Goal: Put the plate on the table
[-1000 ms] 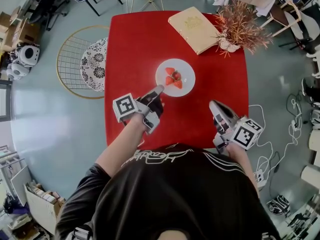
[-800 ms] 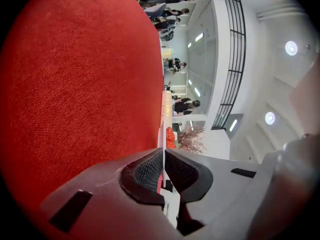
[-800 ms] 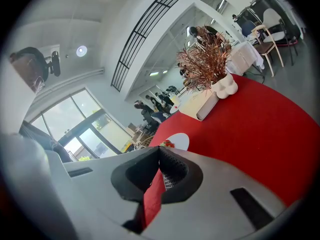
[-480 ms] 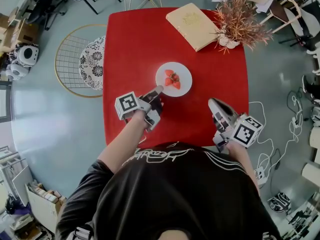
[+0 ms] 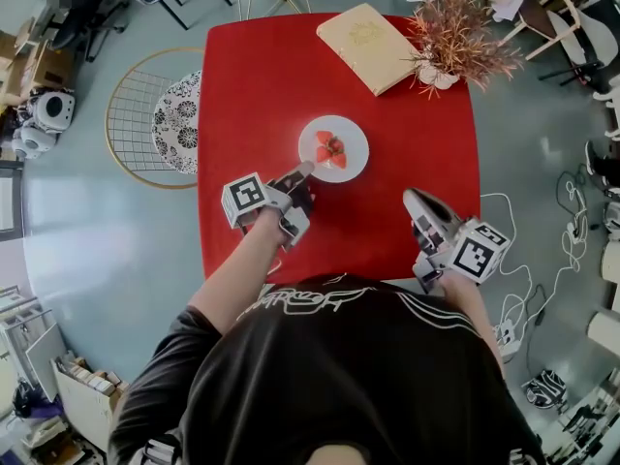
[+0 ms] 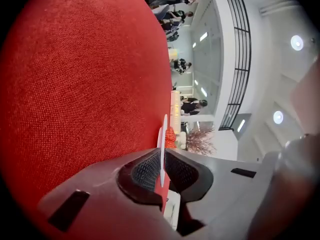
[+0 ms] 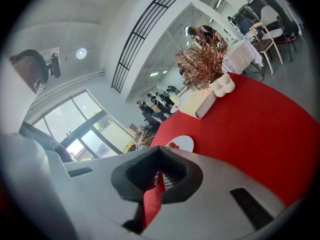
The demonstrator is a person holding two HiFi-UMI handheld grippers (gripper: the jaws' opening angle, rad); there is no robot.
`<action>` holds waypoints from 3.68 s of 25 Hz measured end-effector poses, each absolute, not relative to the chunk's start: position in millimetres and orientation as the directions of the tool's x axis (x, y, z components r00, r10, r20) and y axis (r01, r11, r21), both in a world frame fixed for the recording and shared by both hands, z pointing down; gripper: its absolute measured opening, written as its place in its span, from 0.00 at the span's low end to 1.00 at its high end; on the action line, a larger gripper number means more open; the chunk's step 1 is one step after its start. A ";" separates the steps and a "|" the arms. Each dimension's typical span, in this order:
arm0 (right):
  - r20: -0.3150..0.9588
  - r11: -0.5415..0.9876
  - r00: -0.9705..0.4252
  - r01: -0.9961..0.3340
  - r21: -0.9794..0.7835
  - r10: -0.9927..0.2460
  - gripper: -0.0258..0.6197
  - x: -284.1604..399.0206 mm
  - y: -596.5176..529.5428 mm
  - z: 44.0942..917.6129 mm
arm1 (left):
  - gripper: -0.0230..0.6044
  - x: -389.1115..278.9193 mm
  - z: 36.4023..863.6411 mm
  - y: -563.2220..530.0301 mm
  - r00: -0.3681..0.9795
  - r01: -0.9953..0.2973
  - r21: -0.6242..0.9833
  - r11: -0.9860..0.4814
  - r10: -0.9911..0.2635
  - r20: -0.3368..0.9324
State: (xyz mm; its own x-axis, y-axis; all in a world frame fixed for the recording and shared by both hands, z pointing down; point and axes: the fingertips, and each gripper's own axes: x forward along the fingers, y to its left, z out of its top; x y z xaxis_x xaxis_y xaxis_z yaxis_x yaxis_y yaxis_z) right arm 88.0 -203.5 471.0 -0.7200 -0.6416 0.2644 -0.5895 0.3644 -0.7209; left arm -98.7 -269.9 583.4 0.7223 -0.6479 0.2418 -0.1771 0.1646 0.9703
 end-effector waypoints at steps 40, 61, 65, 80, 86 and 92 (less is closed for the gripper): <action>0.188 0.265 -0.730 -0.457 -0.849 -0.657 0.05 101.0 -191.0 481.6 | 0.51 -63.6 585.6 -241.1 0.646 -0.742 0.451 -0.497 -0.349 0.679; 0.209 0.297 -0.732 -0.496 -0.816 -0.649 0.05 117.6 -142.7 479.6 | 0.06 -74.0 565.9 -225.6 0.485 -0.775 0.083 -0.626 -0.506 0.713; 0.185 0.336 -0.744 -0.490 -0.804 -0.642 0.05 117.3 -124.3 470.1 | 0.05 -59.8 534.2 -198.3 0.589 -0.738 0.166 -0.654 -0.505 0.631; 0.085 0.649 -0.824 -0.500 -0.573 -0.560 0.05 111.8 -15.2 380.4 | 0.05 1.6 363.7 -12.6 0.917 -0.374 0.521 -0.767 -0.388 0.087; -0.007 0.700 -0.849 -0.431 -0.569 -0.528 0.05 113.7 39.0 356.0 | 0.05 9.3 334.8 53.3 0.925 -0.331 0.516 -0.790 -0.380 0.011; -0.010 0.725 -0.860 -0.423 -0.543 -0.510 0.05 117.7 75.0 351.7 | 0.05 29.5 330.2 90.7 0.935 -0.317 0.489 -0.813 -0.354 0.017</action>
State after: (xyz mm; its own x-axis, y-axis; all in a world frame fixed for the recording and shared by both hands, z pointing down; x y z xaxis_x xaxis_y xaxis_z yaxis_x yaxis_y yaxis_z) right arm 117.7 75.0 351.7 -0.8603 -0.5097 -0.0103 -0.4231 0.7252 -0.5432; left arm 29.5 90.7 330.2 0.9350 -0.3543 0.0170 -0.3169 -0.8126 0.4891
